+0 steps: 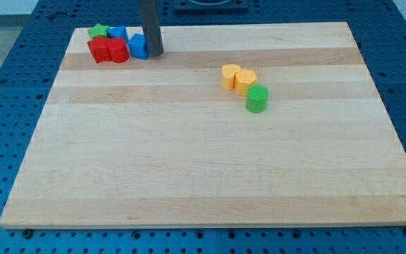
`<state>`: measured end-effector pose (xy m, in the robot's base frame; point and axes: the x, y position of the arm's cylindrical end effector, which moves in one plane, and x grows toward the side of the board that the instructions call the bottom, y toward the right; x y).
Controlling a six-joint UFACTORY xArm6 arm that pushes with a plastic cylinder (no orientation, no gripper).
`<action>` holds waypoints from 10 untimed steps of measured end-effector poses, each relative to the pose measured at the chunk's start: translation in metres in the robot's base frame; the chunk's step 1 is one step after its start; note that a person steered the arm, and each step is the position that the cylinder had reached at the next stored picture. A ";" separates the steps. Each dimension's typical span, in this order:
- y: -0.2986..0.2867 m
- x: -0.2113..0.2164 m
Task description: Move green circle towards center
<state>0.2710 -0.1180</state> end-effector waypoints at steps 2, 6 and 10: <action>-0.015 0.000; 0.220 0.012; 0.248 0.157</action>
<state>0.4285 0.1295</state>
